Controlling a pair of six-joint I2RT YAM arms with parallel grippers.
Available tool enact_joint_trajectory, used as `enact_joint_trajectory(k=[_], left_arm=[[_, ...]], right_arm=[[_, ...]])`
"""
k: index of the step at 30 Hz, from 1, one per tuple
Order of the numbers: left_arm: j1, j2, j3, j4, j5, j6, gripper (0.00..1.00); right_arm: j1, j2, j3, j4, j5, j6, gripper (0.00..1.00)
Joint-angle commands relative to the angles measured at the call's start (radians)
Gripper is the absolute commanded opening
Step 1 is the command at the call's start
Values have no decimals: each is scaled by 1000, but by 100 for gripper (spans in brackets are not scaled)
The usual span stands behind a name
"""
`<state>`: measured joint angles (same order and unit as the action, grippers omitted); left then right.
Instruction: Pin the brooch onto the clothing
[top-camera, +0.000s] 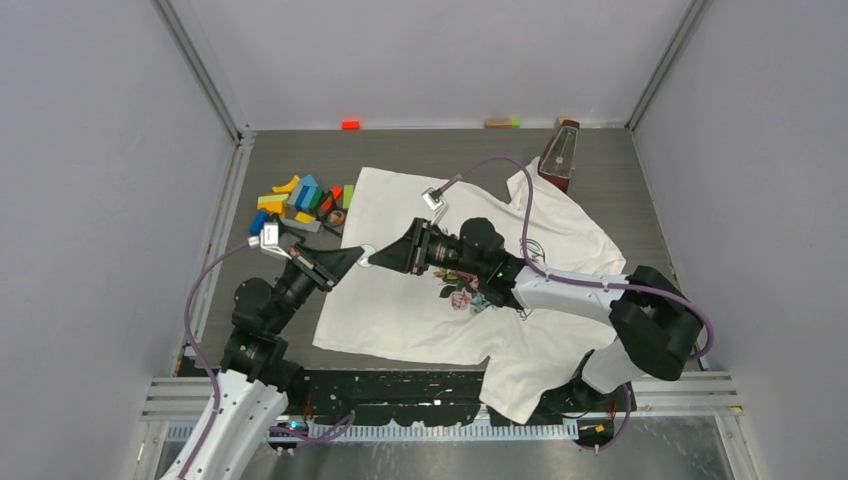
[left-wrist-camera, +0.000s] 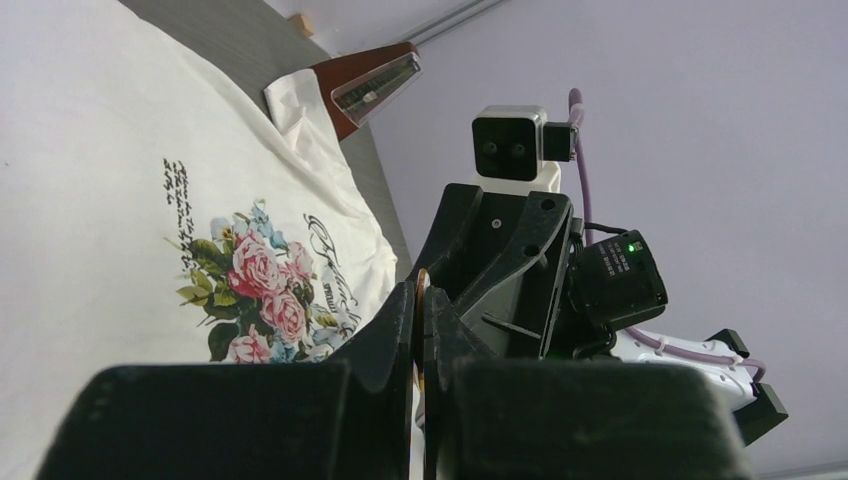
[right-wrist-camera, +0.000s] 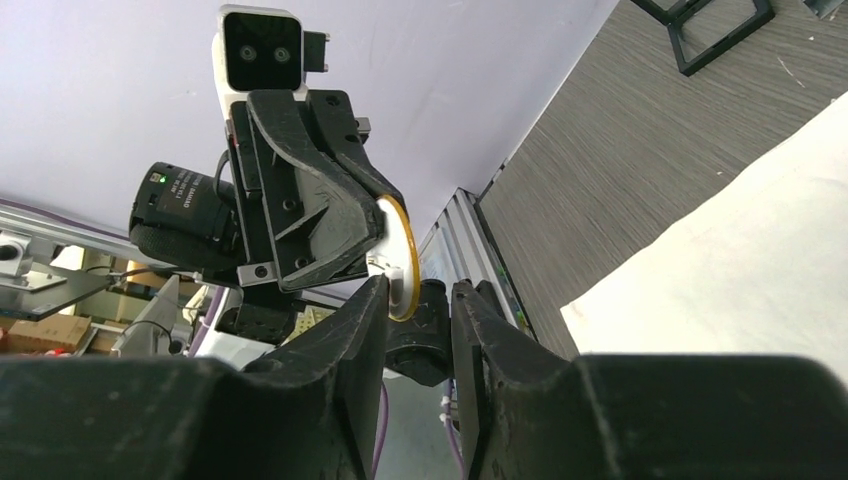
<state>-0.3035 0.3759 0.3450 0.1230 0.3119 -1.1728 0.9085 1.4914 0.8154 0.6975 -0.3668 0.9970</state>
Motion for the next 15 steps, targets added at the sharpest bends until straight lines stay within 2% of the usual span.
enact_joint_trajectory(k=[1, 5, 10, 15], left_arm=[[0, -17, -7, 63, -24, -6, 0], [0, -13, -10, 64, -22, -3, 0], [0, -7, -23, 70, -15, -4, 0], [0, 17, -21, 76, 20, 2, 0]], right_arm=[[1, 4, 9, 113, -19, 20, 34], [1, 11, 10, 139, -34, 24, 30], [1, 19, 15, 149, -51, 14, 21], [0, 0, 15, 129, -42, -15, 3]])
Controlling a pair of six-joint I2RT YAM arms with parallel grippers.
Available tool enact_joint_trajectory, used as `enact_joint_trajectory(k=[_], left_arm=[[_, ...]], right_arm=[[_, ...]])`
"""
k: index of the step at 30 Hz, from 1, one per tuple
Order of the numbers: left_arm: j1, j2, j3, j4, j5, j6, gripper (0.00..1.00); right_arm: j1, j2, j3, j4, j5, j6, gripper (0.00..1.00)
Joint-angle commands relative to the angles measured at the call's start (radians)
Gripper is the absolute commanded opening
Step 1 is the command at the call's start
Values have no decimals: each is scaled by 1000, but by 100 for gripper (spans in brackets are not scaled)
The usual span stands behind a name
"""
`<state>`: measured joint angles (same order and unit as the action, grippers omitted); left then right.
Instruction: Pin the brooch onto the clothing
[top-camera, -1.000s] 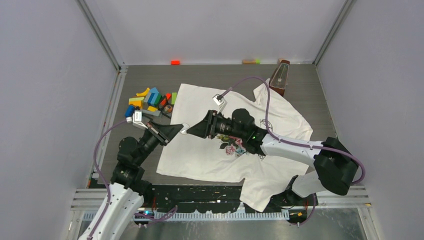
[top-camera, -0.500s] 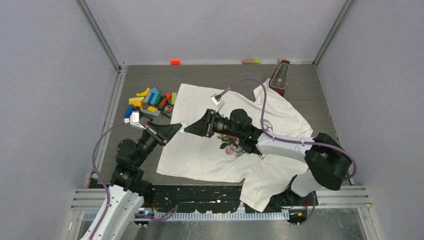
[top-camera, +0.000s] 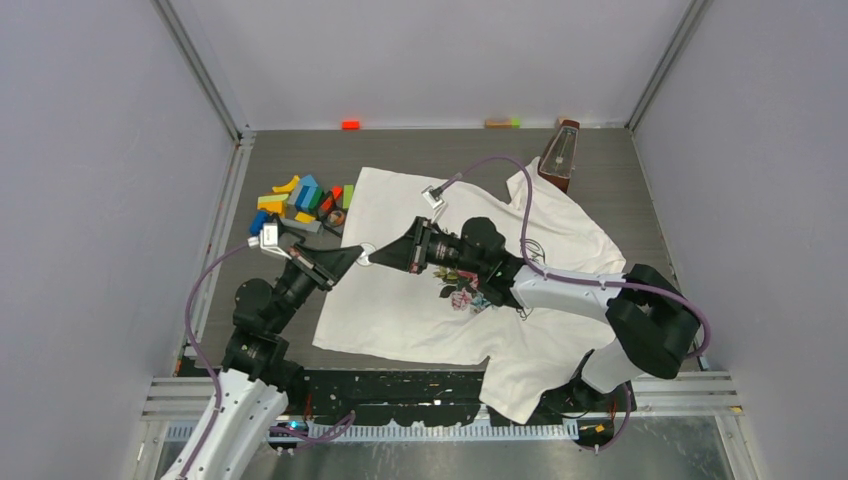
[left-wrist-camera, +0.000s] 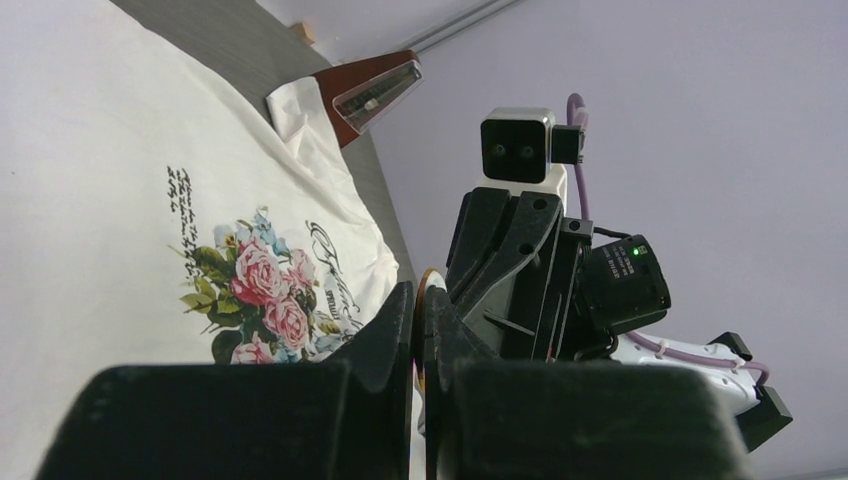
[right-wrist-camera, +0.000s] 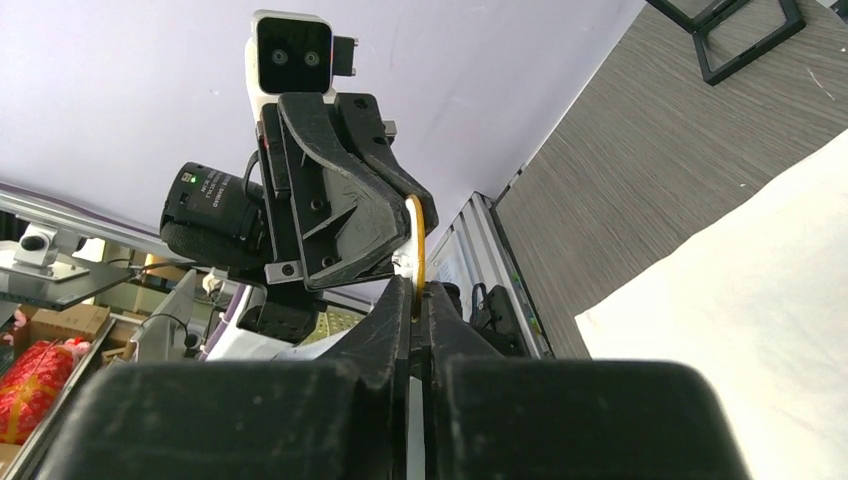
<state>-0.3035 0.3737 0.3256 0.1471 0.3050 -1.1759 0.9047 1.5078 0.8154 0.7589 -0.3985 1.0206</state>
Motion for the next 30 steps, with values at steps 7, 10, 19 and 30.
enact_joint_trajectory(k=[7, 10, 19, 30], left_arm=[[0, 88, 112, -162, 162, 172, 77], [0, 150, 225, -324, 225, 341, 92], [-4, 463, 422, -495, 600, 704, 97], [-134, 630, 432, -336, 836, 679, 88]], right_arm=[[-75, -159, 62, -297, -5, -236, 1], [-129, -206, 162, -700, -6, -398, 1], [-214, -182, 328, -1361, -346, -770, 1], [-179, -124, 393, -1506, -683, -897, 1]])
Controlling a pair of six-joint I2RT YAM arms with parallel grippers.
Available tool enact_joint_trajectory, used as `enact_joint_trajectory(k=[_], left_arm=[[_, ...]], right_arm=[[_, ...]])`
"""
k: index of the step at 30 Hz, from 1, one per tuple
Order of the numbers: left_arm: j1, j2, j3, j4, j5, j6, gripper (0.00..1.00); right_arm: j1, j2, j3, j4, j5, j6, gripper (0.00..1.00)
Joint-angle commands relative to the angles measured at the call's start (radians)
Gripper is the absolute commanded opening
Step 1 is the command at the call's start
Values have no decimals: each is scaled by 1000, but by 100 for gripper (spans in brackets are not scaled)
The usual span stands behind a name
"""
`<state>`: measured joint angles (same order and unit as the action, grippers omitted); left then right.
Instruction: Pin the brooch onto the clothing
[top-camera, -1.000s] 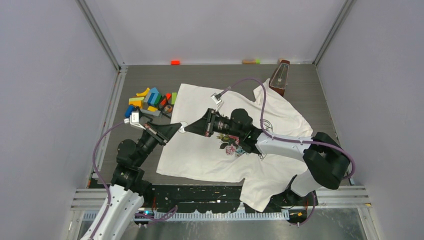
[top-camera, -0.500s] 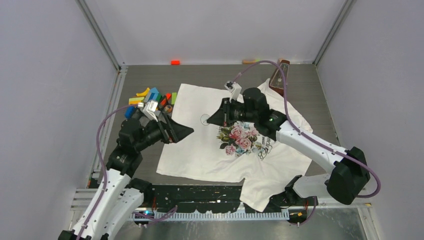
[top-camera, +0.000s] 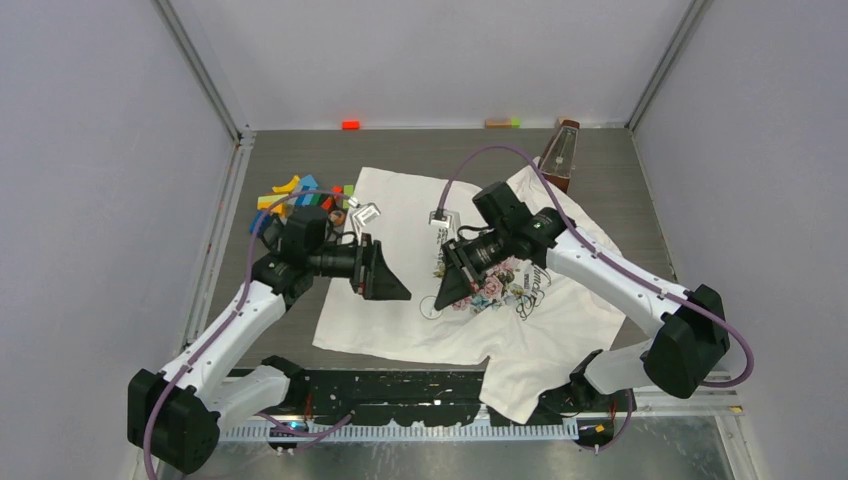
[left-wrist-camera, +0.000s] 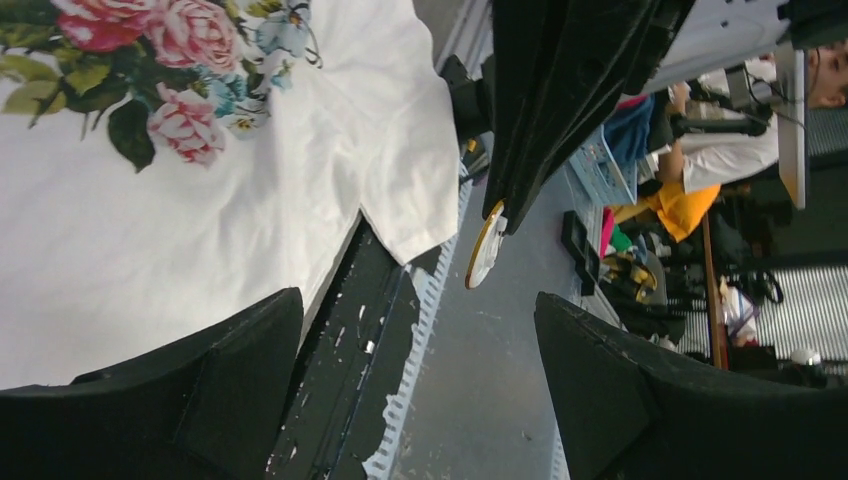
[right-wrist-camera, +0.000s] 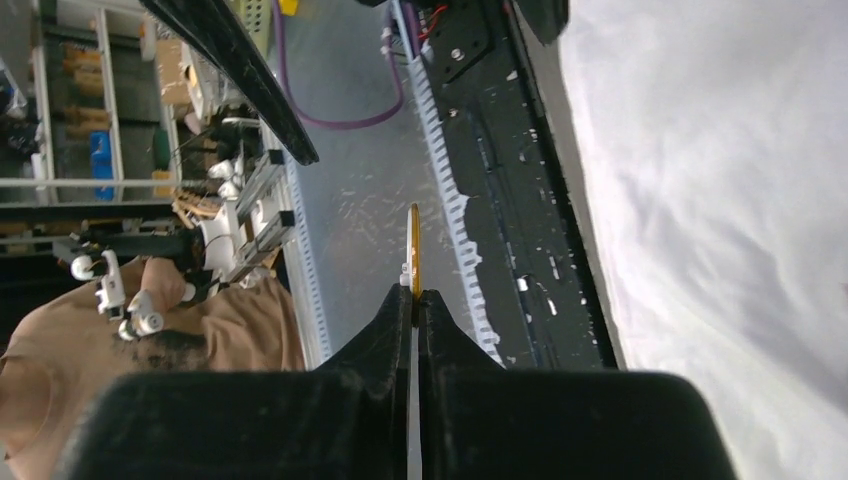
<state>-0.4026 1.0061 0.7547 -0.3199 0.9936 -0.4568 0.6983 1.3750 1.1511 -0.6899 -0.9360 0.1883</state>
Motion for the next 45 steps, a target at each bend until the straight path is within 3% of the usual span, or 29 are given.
enact_joint_trajectory(k=[1, 6, 25, 31, 34, 36, 39, 42, 45], left_arm=[[-54, 6, 3, 134, 159, -47, 85], [-114, 42, 6, 130, 173, -54, 65], [-183, 64, -2, 110, 178, -44, 41], [-194, 64, -3, 102, 176, -40, 19], [-198, 58, -2, 97, 173, -38, 0], [-199, 42, 6, 69, 148, -15, 0], [-196, -18, 15, 47, 28, 6, 0], [-165, -106, -5, 72, -139, -2, 0], [-94, -177, -26, 133, -205, -44, 0]], right_arm=[[32, 14, 66, -58, -147, -69, 1], [51, 27, 88, -60, -150, -77, 1], [78, 54, 130, -107, -129, -99, 1], [81, 72, 144, -133, -124, -123, 1], [79, 74, 152, -131, -97, -125, 1], [79, 65, 159, -122, -63, -126, 10], [56, 23, 135, -64, -6, -89, 36], [31, -48, 61, 66, 14, -16, 48], [22, -104, -10, 264, 18, 82, 54]])
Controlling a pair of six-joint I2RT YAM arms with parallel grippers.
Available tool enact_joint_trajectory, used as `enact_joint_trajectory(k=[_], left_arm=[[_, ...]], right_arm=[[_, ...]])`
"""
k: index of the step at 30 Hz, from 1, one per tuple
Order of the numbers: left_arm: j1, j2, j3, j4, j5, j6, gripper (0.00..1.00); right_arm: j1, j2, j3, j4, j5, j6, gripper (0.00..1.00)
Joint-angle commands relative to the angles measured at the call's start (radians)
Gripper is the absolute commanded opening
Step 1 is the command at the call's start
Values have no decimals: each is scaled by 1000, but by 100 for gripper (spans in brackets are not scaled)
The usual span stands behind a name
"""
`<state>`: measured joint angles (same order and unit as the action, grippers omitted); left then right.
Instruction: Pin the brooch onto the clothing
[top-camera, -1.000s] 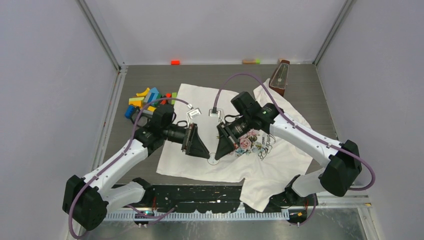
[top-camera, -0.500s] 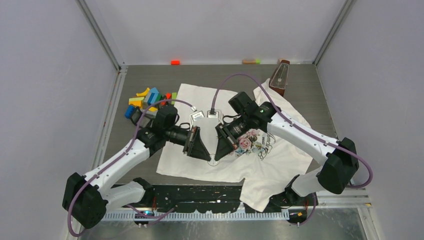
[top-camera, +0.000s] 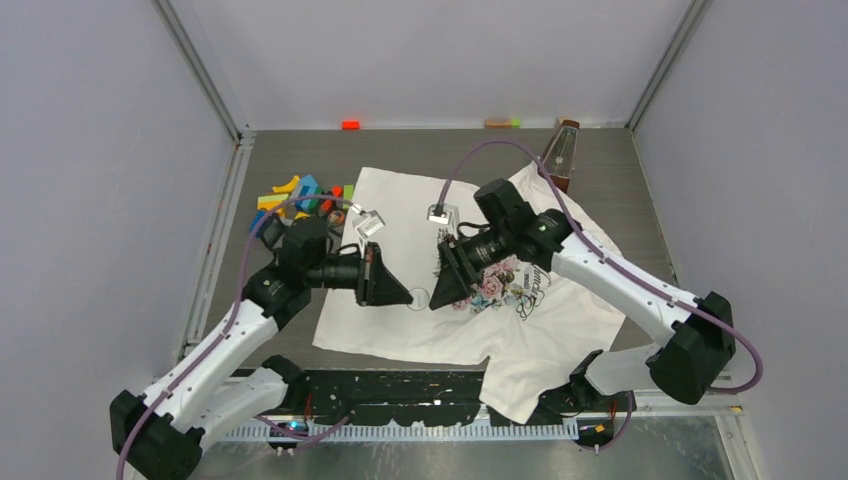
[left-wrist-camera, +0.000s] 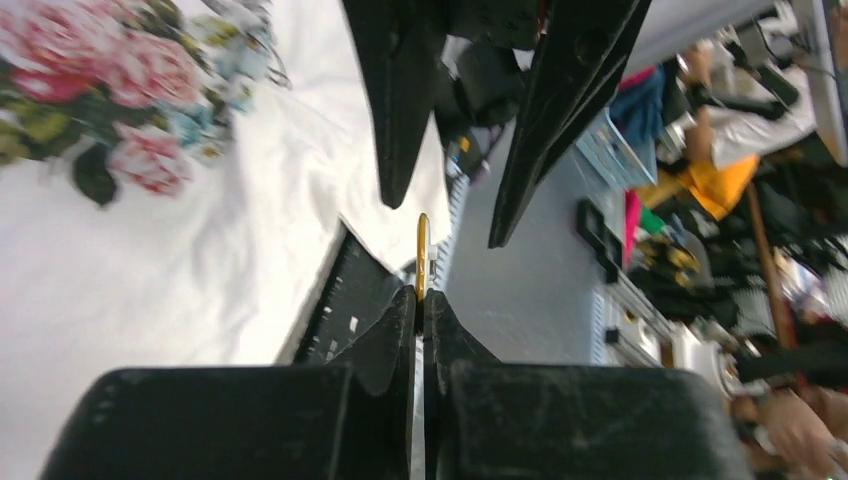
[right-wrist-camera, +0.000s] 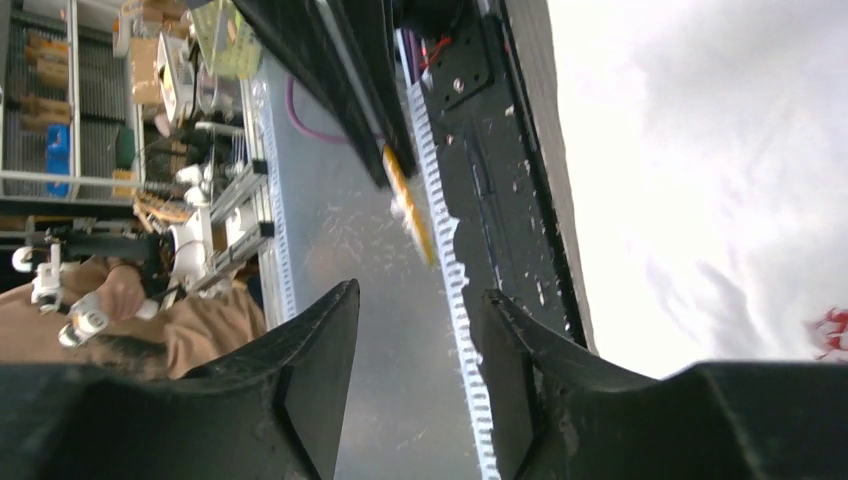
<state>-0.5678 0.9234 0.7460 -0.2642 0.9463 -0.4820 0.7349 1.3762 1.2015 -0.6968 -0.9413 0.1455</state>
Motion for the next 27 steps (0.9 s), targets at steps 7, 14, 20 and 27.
enact_joint_trajectory(k=[7, 14, 20, 27], left_arm=[[162, -95, -2, 343, -140, -172, 0], [168, -19, 45, 482, -28, -225, 0], [174, -59, 23, 468, -15, -190, 0], [177, -65, 29, 454, -2, -178, 0]], right_arm=[[-17, -237, -336, 969, 146, 554, 59], [-18, -265, -420, 1236, 329, 642, 60], [-38, -253, -430, 1271, 305, 645, 45], [-64, -203, -437, 1398, 229, 733, 44]])
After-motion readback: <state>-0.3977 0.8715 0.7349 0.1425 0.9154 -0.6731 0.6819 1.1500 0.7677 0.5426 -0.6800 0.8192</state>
